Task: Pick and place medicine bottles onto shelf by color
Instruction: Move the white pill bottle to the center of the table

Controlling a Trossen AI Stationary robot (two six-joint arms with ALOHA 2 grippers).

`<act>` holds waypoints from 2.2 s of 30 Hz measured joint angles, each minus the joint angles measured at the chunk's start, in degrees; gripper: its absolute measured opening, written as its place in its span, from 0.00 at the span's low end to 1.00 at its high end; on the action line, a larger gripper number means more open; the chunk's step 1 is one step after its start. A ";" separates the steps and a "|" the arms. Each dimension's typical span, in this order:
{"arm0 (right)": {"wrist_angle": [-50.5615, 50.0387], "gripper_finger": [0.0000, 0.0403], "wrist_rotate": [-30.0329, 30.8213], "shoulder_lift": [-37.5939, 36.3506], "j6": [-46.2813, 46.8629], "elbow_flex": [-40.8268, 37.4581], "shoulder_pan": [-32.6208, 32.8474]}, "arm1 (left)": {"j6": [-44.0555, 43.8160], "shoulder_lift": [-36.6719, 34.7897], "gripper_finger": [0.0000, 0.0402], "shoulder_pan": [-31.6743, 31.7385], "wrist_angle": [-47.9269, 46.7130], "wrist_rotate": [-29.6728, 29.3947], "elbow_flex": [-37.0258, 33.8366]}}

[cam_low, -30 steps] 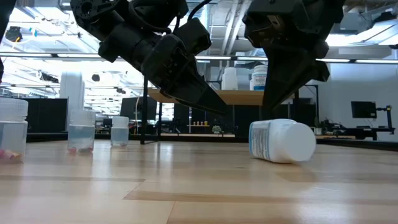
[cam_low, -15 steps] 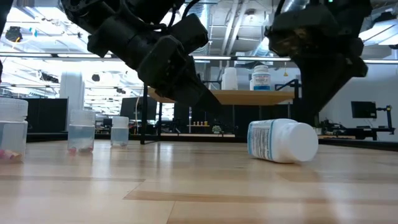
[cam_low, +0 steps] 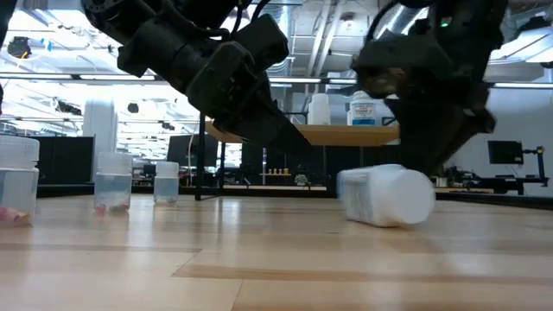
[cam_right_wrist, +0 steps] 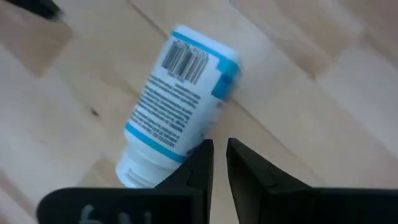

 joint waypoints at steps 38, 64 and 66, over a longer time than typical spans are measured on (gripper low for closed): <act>7.27 0.17 5.05 0.12 -8.10 2.12 -2.07 | 2.12 0.00 0.61 0.63 -4.55 -5.44 0.04; 9.78 0.17 0.12 0.29 -17.36 4.46 -6.20 | -0.47 -4.54 0.61 0.00 -15.84 -12.76 0.04; 9.47 0.17 0.11 0.31 -17.43 4.46 -6.22 | -0.17 -7.23 0.61 -0.70 -19.10 -14.51 0.04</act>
